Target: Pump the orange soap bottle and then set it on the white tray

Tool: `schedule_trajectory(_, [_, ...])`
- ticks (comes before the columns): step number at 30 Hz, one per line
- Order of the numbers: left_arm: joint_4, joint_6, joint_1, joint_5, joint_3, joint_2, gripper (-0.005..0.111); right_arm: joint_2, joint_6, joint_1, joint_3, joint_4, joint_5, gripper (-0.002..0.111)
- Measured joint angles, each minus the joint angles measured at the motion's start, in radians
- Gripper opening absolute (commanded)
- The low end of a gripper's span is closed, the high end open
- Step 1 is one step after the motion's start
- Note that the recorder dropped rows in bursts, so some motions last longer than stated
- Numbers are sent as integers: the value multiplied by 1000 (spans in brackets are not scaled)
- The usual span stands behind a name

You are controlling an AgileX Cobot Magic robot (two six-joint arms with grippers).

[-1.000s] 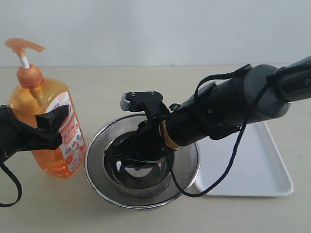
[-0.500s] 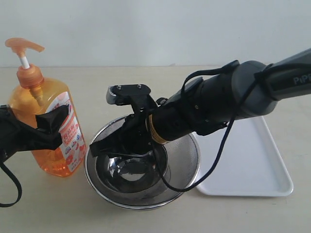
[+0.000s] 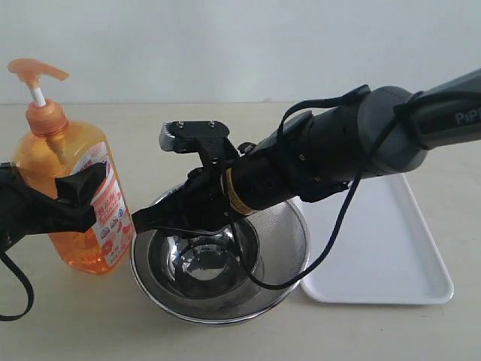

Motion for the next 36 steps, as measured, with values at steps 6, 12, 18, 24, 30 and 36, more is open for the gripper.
schedule_trajectory(6, [0,0,0,0,0,0,5,0,33,6,0,-11,-23,0])
schedule_trajectory(12, [0,0,0,0,0,0,5,12,26,10,0,-16,47,0])
schedule_trajectory(18, [0,0,0,0,0,0,5,66,22,13,0,-16,125,0])
schedule_trajectory(24, [0,0,0,0,0,0,5,72,15,29,-23,-16,184,0])
schedule_trajectory(30, [0,0,0,0,0,0,5,72,15,29,-60,-16,184,0])
schedule_trajectory(36, [0,0,0,0,0,0,5,72,15,29,-70,-16,184,0])
